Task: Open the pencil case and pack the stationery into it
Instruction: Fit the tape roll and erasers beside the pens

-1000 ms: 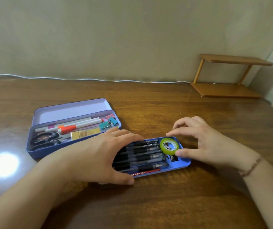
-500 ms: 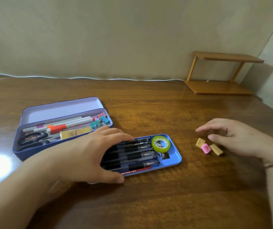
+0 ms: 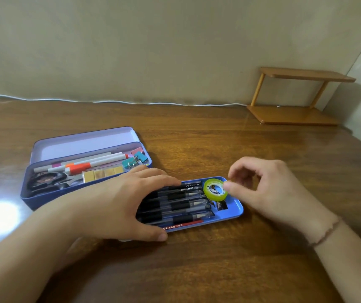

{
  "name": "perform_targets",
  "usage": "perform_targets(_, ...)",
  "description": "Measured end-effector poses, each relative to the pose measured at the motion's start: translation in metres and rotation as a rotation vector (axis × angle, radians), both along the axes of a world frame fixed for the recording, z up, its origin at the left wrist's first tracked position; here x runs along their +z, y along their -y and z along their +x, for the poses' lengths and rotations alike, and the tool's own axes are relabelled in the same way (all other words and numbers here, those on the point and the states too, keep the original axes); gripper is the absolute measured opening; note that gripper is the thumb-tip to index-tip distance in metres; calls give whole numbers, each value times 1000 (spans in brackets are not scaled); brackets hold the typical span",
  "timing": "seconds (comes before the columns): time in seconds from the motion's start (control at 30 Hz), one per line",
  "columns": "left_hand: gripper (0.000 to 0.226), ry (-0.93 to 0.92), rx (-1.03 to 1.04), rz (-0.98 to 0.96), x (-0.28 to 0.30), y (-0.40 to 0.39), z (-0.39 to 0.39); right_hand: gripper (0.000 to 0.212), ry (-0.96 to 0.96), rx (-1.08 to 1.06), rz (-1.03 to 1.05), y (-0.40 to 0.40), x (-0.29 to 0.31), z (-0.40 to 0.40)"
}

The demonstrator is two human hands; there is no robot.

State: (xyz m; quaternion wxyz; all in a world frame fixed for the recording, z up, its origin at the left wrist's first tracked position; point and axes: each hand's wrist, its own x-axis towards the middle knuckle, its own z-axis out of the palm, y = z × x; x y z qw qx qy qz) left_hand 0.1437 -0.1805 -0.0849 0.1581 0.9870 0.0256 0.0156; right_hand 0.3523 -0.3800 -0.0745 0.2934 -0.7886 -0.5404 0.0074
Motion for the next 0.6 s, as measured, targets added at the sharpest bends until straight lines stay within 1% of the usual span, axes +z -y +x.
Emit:
perform_targets(0.13, 87, 1, -2, 6, 1, 0, 0, 32, 247, 72, -136, -9, -8, -12)
perform_targets(0.2, 88, -3, 1, 5, 1, 0, 0, 35, 307, 114, -176, -7, -7, -12)
perform_targets(0.27, 88, -9, 1, 2, 1, 1, 0, 36, 341, 122, -175, -4, -7, -13)
perform_targets(0.37, 87, -7, 3, -1, 0, 0, 0, 36, 349, 103, -175, -2, -5, -15)
perform_targets(0.6, 86, -14, 2, -1, 1, 0, 0, 32, 292, 77, -163, 2, -1, -18)
